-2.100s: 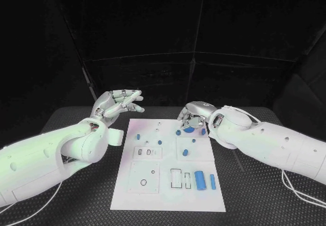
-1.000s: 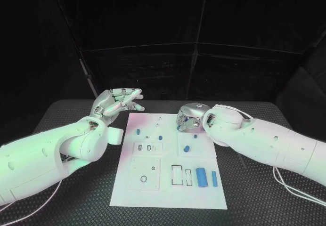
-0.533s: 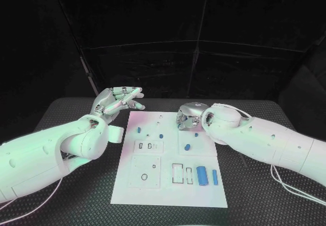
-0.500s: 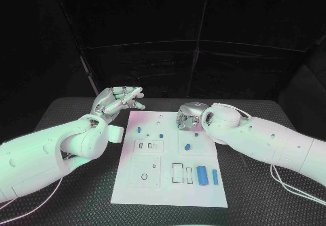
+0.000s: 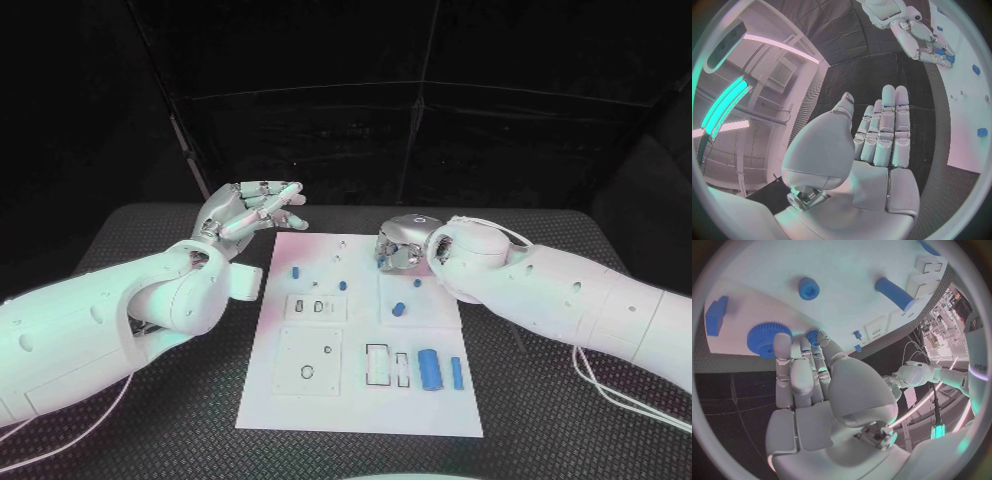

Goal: Assemble the parts on the task board

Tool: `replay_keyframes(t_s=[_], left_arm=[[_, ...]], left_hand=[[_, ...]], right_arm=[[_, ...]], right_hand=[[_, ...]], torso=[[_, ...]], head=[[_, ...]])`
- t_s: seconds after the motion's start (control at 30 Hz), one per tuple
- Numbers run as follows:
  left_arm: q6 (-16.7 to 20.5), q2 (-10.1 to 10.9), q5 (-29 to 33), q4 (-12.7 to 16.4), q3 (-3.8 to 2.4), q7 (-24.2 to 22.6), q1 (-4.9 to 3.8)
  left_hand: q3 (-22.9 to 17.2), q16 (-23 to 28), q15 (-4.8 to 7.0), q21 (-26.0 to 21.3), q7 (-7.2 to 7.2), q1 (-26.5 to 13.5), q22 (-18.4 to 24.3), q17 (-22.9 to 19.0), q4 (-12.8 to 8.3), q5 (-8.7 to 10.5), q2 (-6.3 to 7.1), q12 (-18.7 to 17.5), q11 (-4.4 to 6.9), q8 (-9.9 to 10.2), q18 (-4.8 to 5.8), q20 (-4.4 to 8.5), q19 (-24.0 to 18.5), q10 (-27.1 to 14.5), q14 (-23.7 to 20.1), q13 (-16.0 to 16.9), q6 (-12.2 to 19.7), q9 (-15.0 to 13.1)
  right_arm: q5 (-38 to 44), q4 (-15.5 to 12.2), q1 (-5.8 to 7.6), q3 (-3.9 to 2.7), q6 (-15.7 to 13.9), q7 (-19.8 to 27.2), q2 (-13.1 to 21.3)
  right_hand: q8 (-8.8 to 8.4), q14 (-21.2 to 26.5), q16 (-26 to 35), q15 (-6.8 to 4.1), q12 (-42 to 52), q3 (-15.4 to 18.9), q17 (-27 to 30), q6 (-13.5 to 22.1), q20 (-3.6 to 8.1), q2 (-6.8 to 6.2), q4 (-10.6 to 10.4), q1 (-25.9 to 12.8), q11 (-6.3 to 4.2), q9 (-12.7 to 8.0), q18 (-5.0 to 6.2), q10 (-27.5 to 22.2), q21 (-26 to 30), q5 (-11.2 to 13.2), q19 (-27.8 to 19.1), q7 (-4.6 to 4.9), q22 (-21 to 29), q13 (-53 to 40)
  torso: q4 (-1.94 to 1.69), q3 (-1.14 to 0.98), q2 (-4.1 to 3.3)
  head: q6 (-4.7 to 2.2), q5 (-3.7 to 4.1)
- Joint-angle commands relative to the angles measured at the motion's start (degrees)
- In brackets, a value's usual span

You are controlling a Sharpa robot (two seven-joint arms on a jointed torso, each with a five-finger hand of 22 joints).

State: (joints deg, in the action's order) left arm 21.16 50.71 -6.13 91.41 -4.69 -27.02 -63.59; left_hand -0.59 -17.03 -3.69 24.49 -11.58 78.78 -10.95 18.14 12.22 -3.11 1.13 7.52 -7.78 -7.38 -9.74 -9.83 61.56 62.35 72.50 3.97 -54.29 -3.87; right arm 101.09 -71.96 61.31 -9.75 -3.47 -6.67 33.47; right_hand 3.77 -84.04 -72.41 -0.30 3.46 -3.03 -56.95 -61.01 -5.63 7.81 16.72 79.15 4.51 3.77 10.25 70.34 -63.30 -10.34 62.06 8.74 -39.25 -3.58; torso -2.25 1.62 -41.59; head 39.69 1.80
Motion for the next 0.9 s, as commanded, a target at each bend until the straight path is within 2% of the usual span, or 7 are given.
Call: replay_keyframes(t_s=[0.03, 0.13, 0.3, 0.53, 0.67, 0.73, 0.9], left_arm=[[-0.86, 0.12, 0.03, 0.03, -0.06, -0.18, -0.08], [-0.87, 0.23, 0.03, 0.08, -0.07, -0.16, -0.08], [-0.80, 0.55, 0.03, 0.11, -0.07, -0.07, -0.09], [-0.70, 0.91, 0.03, 0.27, -0.07, -0.09, -0.09], [-0.71, 0.95, 0.03, 0.40, -0.08, -0.12, -0.09], [-0.69, 0.92, 0.03, 0.49, -0.08, -0.16, -0.09], [-0.57, 0.79, 0.03, 0.62, -0.08, -0.30, -0.09]], left_hand=[[-0.12, 0.21, -0.30, 0.39, -0.28, 0.17, -0.04, 0.08, -0.31, 0.02, -0.42, -0.29, -0.29, 0.40, -0.66, -0.16, 0.27, -0.03, -0.06, -0.04, -0.05, 0.10], [-0.12, 0.21, -0.30, 0.39, -0.28, 0.17, -0.04, 0.08, -0.31, 0.02, -0.42, -0.29, -0.29, 0.40, -0.66, -0.16, 0.27, -0.03, -0.06, -0.04, -0.05, 0.10], [-0.09, 0.35, -0.36, 0.36, -0.41, 0.08, -0.01, 0.24, -0.27, 0.02, -0.48, -0.48, -0.37, 0.55, -0.64, -0.19, 0.20, -0.12, -0.17, -0.06, 0.01, 0.12], [-0.09, 0.35, -0.36, 0.36, -0.41, 0.08, -0.01, 0.24, -0.27, 0.02, -0.48, -0.48, -0.37, 0.55, -0.64, -0.19, 0.20, -0.12, -0.17, -0.06, 0.01, 0.12], [-0.08, 0.40, -0.39, 0.35, -0.45, 0.02, -0.01, 0.31, -0.24, 0.03, -0.52, -0.55, -0.41, 0.62, -0.63, -0.21, 0.18, -0.14, -0.20, -0.06, 0.03, 0.12], [-0.07, 0.41, -0.39, 0.35, -0.46, 0.01, -0.01, 0.33, -0.23, 0.03, -0.53, -0.57, -0.42, 0.64, -0.63, -0.21, 0.17, -0.15, -0.21, -0.06, 0.04, 0.12], [-0.07, 0.43, -0.40, 0.35, -0.48, 0.00, 0.00, 0.36, -0.23, 0.03, -0.53, -0.60, -0.43, 0.66, -0.63, -0.22, 0.17, -0.16, -0.22, -0.07, 0.05, 0.12]], right_arm=[[0.88, 0.13, -0.05, 0.13, 0.16, 0.32, -0.04], [0.94, 0.05, -0.05, 0.14, -1.27, 0.31, -0.02], [0.83, -1.56, -0.05, 0.13, -5.28, 0.89, 0.90], [0.09, -3.14, 0.06, 0.11, -9.34, 1.18, 1.28], [-0.18, -2.43, 0.34, 0.10, -11.15, 1.00, 0.07], [-0.25, -1.56, 0.49, 0.09, -11.91, 0.77, -0.83], [-0.31, 1.31, 0.94, 0.09, -13.15, 0.84, -3.35]], right_hand=[[0.22, -1.57, -0.41, 0.00, 0.19, -1.19, -0.20, -0.52, 0.05, 0.34, 0.01, 1.07, -0.01, 0.06, -0.94, 0.59, -0.51, 0.32, -0.11, -0.01, -0.42, -0.15], [0.23, -1.49, -0.79, 0.02, 0.20, -3.23, -0.36, -1.05, 0.07, 0.08, -0.12, 1.62, 0.05, 0.06, -0.98, 1.00, -1.32, 0.78, -0.29, 0.06, -1.14, -0.17], [0.15, -1.47, -2.01, -0.03, 0.19, -7.81, -1.22, -2.00, -0.16, -1.44, -0.24, 0.31, 0.07, 0.05, -1.58, 1.83, -4.64, 0.26, 1.35, 0.18, -5.39, -0.22], [0.05, -1.35, -2.60, 0.02, 0.16, -11.46, -1.35, -2.34, -0.17, -2.95, -0.33, -1.03, -0.04, 0.03, -1.68, 2.07, -5.76, -0.05, 1.43, 0.19, -6.45, -0.21], [0.05, -1.35, -2.60, 0.02, 0.16, -11.46, -1.35, -2.34, -0.17, -2.95, -0.33, -1.03, -0.04, 0.03, -1.68, 2.07, -5.76, -0.05, 1.43, 0.19, -6.45, -0.21], [0.03, -1.22, -3.05, 0.05, 0.17, -15.46, -1.26, -2.47, -0.24, -4.41, -0.59, -2.47, 0.00, 0.04, -1.70, 2.17, -6.42, 0.07, 1.15, 0.20, -6.88, -0.23], [0.00, -1.25, -3.24, 0.06, 0.14, -16.21, -1.46, -2.40, -0.25, -4.62, -0.63, -2.64, 0.03, 0.03, -1.70, 2.11, -6.55, 0.15, 1.14, 0.24, -6.97, -0.21]], torso=[[-0.05, 0.07, -0.01], [-0.10, 0.09, 0.01], [-0.15, -0.01, 0.02], [-0.27, 0.15, 0.02], [-0.40, 0.04, -0.13], [-0.49, 0.04, -0.21], [-0.49, 0.06, -0.17]], head=[[0.11, 0.28], [0.16, 0.24], [0.13, 0.20], [-0.23, 0.46], [-0.45, 0.33], [-0.56, 0.20], [-0.62, -0.14]])
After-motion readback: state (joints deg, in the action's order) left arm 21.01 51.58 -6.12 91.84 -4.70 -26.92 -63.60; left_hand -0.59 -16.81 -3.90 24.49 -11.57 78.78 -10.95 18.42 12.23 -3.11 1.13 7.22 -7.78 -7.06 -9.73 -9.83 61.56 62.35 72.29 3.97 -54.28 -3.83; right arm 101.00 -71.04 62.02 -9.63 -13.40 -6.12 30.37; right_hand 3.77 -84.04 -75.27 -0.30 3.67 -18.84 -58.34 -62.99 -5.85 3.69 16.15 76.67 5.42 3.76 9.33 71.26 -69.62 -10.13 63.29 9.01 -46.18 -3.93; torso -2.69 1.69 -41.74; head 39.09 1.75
